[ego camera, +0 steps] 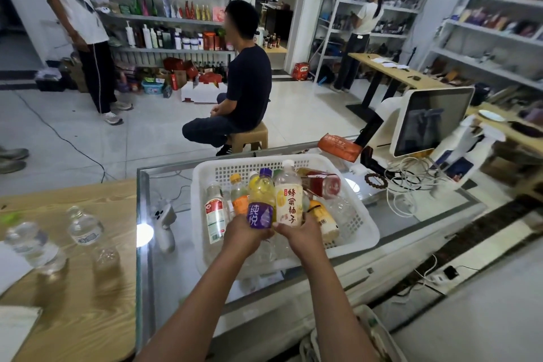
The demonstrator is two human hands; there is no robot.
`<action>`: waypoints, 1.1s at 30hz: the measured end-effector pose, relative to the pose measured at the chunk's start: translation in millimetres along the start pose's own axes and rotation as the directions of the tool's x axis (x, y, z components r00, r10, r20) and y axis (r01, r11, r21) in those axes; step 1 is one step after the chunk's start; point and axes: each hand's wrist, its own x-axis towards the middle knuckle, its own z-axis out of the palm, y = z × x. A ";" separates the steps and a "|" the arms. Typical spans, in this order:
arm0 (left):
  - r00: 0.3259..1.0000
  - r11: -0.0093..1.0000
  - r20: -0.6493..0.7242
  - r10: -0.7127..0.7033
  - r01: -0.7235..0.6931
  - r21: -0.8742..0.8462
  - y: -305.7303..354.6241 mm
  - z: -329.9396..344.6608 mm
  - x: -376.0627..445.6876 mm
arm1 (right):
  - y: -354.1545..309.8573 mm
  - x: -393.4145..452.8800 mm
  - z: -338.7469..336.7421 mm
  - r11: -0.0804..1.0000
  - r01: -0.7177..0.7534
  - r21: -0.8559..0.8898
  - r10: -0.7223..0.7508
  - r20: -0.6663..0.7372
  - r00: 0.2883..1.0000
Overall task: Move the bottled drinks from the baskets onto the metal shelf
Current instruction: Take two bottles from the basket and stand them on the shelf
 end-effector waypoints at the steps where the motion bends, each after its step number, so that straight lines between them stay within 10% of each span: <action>1: 1.000 1.000 -0.005 0.004 -0.004 -0.025 -1.3 0.3 -0.8 | 0.6 -1.7 2.1 1.000 0.022 -0.018 -0.022 0.002 1.000; 18: 0.989 0.974 -0.085 0.122 -0.136 -0.183 19.1 -13.2 -19.4 | -13.0 -25.7 -16.7 0.963 0.040 0.266 0.016 -0.207 0.978; 33: 0.801 0.831 0.275 0.532 -0.432 -0.350 104.9 71.1 -118.8 | -8.2 -162.7 -167.7 0.924 0.267 0.275 -0.031 -0.640 0.768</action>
